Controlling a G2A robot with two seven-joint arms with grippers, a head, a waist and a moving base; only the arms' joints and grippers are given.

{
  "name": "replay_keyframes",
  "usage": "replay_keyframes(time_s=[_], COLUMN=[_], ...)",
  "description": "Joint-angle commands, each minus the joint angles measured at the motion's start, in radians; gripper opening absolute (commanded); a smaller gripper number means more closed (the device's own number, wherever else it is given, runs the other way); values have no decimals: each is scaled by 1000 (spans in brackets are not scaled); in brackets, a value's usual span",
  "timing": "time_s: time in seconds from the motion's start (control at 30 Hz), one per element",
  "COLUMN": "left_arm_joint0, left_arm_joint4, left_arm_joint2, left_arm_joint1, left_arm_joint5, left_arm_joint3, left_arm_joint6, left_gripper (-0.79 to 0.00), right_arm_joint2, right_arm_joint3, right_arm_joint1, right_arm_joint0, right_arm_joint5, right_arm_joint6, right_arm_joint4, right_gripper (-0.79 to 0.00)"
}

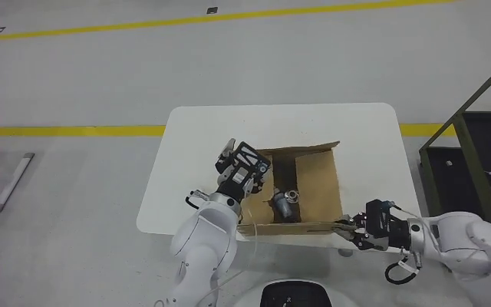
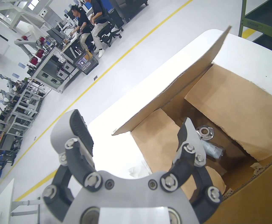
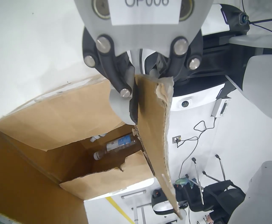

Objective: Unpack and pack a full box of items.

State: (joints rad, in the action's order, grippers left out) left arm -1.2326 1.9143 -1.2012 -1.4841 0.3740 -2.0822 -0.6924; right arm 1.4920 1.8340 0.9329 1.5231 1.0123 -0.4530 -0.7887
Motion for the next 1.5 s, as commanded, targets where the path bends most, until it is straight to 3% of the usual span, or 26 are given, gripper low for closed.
replay_keyframes(time_s=[0.0,0.03,0.07,0.1,0.33,0.67,0.73,0.83,0.87,0.9,0.93,1.07,1.17,1.33,1.47], left_arm_joint0=[-1,-1,-2,-2,-4,-6,-8,-9,-10,-10,-10,-12,-13,-18,-21], left_arm_joint4=[-2,-3,-3,-3,-10,-8,-10,-16,-16,-16,-16,-19,-19,-18,-18], left_arm_joint2=[-1,-2,-2,-2,1,4,2,0,-1,-1,-1,-1,-2,-5,-6], left_arm_joint1=[1,1,2,2,4,8,9,10,10,10,11,12,14,16,18], left_arm_joint5=[-2,-3,-4,-5,-12,-19,-19,-21,-21,-21,-21,-22,-22,-24,-24], left_arm_joint3=[-2,-3,-4,-5,-8,-19,-24,-29,-30,-30,-31,-36,-41,-47,-50], left_arm_joint6=[-2,-2,-3,-3,-3,-1,-3,-5,-4,-4,-4,-5,-5,-4,-3], left_gripper=[0,0,0,0,0,0,0,0,0,0,0,0,0,0,0], right_arm_joint2=[-15,-20,-26,-32,8,-14,-19,-33,-36,-39,-43,-53,-59,-31,31], right_arm_joint3=[-7,-9,-12,-14,-36,22,34,57,60,64,68,67,61,41,32], right_arm_joint1=[-8,-12,-16,-20,-47,-103,-117,-139,-146,-152,-158,-181,-198,-225,-251], right_arm_joint0=[-4,-6,-8,-8,3,42,49,60,62,64,65,70,74,92,138], right_arm_joint5=[0,0,0,0,0,0,0,0,0,0,0,0,0,0,0], right_arm_joint6=[1,5,9,17,127,134,131,128,127,131,139,180,205,295,403], right_arm_joint4=[-20,-26,-30,-28,66,93,84,58,46,35,28,4,-12,5,20], right_gripper=[-471,-243,-71,0,0,0,-135,-246,-317,-292,-406,-413,-366,-74,-25])
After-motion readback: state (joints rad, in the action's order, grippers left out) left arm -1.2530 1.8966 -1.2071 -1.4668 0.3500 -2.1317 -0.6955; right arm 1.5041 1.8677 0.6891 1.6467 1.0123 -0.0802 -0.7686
